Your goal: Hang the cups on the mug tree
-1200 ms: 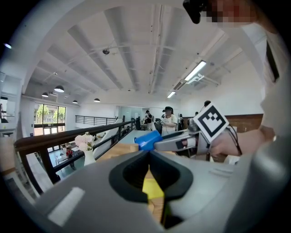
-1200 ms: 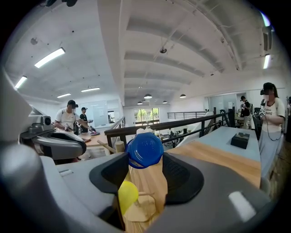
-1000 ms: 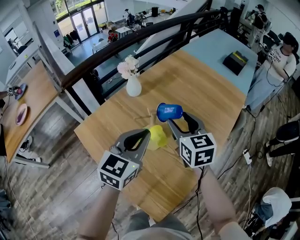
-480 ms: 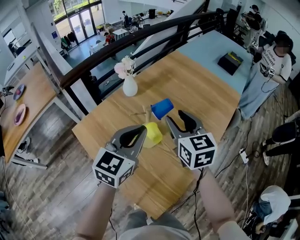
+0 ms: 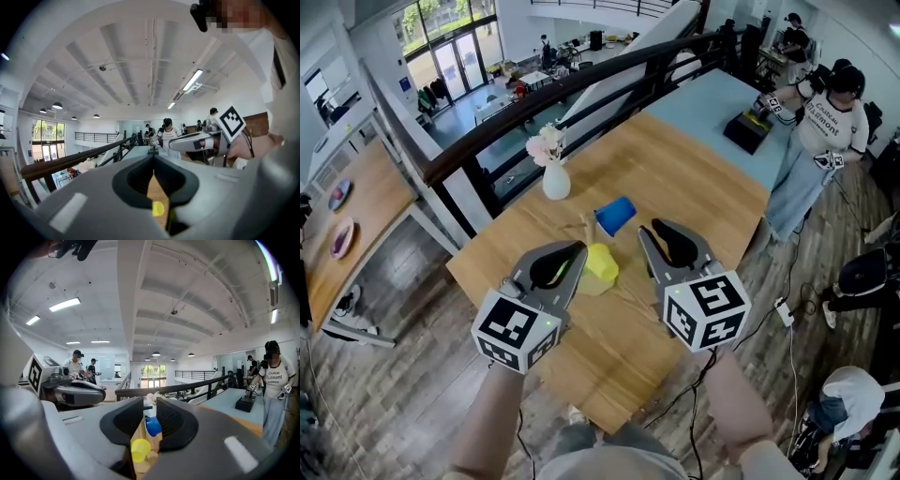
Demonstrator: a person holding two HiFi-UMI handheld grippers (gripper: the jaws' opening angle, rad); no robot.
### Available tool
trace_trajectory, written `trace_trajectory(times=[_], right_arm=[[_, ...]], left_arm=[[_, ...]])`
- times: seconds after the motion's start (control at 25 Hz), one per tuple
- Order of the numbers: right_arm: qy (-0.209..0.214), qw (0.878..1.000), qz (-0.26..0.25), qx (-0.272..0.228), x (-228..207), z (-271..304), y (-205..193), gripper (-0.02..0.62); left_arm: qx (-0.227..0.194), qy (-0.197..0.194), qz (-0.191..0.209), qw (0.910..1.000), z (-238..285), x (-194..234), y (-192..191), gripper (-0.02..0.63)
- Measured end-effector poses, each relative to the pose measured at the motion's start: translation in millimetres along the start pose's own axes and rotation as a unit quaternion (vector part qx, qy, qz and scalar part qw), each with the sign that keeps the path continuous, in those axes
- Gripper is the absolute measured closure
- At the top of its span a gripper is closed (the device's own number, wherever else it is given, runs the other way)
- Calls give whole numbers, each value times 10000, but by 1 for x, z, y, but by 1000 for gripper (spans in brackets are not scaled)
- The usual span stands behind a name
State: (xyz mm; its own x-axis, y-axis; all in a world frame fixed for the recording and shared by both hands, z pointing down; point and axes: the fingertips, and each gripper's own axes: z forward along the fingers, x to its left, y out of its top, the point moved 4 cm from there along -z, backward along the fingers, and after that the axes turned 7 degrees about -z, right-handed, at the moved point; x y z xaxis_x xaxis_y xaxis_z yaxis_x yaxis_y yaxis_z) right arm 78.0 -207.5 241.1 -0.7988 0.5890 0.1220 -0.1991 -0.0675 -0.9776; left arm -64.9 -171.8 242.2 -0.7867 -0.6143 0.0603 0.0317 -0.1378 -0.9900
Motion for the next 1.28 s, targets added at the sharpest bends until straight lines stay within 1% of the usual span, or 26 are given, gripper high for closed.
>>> trace_trajectory(times=[0.28,0.4,0.68,0.84,0.96,1.08,1.28], right_arm=[[273,9991,-58,-313,27,-37,27,526],[416,9984,-117,-352,42,-52,31,569],[557,9973,-174,-451,74,-87,40,576],[648,9966,-75,-504,90,-102,38,577],[701,9965,-66,-452,102,-112,31,577],[746,9965,-135,-345,111,-119,22,579],[737,9969,-54,-257,120,-132,9,594]], left_arm=[[-199,-33,95,9998,-28,-20,21,603],[-275,-52,125,9995,-43,-29,26,603],[-437,-89,116,9989,-80,-49,37,603],[-649,-97,26,9978,-98,-59,38,603],[-672,-96,-32,9977,-111,-66,32,603],[-567,-130,-73,9983,-117,-73,21,603],[-460,-358,41,9983,-129,-95,6,603]])
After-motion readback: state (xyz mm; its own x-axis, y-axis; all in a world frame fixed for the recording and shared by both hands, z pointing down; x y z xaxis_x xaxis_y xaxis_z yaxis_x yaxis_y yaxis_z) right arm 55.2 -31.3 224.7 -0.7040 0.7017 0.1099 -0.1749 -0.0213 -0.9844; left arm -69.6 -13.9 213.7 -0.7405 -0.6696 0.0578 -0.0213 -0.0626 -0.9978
